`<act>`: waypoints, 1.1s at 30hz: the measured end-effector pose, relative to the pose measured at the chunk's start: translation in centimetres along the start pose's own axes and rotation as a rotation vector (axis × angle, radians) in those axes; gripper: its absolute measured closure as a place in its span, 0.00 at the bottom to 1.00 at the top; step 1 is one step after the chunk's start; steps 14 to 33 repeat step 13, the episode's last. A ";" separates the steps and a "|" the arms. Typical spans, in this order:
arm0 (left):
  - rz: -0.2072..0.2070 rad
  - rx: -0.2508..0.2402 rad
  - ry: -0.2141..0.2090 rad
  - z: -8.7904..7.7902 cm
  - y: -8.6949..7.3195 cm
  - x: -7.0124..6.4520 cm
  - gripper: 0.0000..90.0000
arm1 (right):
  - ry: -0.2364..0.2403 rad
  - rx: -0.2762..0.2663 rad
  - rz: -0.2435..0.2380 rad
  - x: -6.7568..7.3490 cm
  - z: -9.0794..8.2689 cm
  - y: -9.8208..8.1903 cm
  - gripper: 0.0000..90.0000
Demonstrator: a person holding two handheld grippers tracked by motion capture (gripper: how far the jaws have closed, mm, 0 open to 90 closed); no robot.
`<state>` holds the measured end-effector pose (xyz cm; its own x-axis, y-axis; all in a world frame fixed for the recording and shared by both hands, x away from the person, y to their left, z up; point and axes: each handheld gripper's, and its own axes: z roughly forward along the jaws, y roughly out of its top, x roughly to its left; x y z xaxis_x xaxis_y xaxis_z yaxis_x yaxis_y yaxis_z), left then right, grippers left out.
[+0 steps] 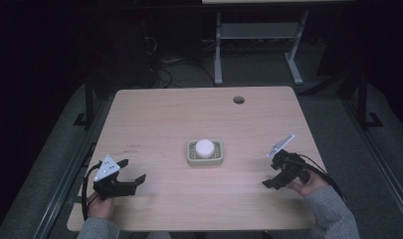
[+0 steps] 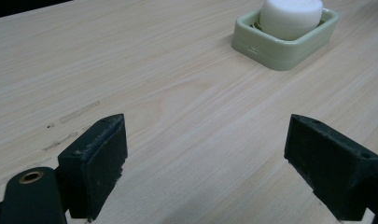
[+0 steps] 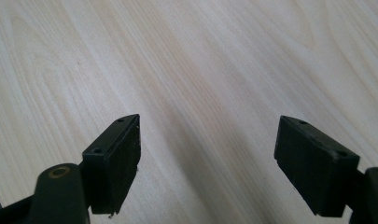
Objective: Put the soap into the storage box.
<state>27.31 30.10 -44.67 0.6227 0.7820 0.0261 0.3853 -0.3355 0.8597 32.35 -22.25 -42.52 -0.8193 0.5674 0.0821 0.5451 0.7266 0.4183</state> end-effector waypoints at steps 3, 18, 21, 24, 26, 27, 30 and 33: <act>0.008 0.005 0.003 0.1 0.0 -0.2 0.14 | -0.002 -0.009 0.001 0.2 0.0 -0.4 0.25; 0.015 0.011 -0.002 0.4 0.0 -0.5 0.14 | -0.037 -0.045 0.016 1.2 0.4 -2.1 0.20; 0.015 0.011 -0.002 0.4 0.0 -0.5 0.14 | -0.037 -0.045 0.016 1.2 0.4 -2.1 0.20; 0.015 0.011 -0.002 0.4 0.0 -0.5 0.14 | -0.037 -0.045 0.016 1.2 0.4 -2.1 0.20; 0.015 0.011 -0.002 0.4 0.0 -0.5 0.14 | -0.037 -0.045 0.016 1.2 0.4 -2.1 0.20; 0.015 0.011 -0.002 0.4 0.0 -0.5 0.14 | -0.037 -0.045 0.016 1.2 0.4 -2.1 0.20; 0.015 0.011 -0.002 0.4 0.0 -0.5 0.14 | -0.037 -0.045 0.016 1.2 0.4 -2.1 0.20; 0.015 0.011 -0.002 0.4 0.0 -0.5 0.14 | -0.037 -0.045 0.016 1.2 0.4 -2.1 0.20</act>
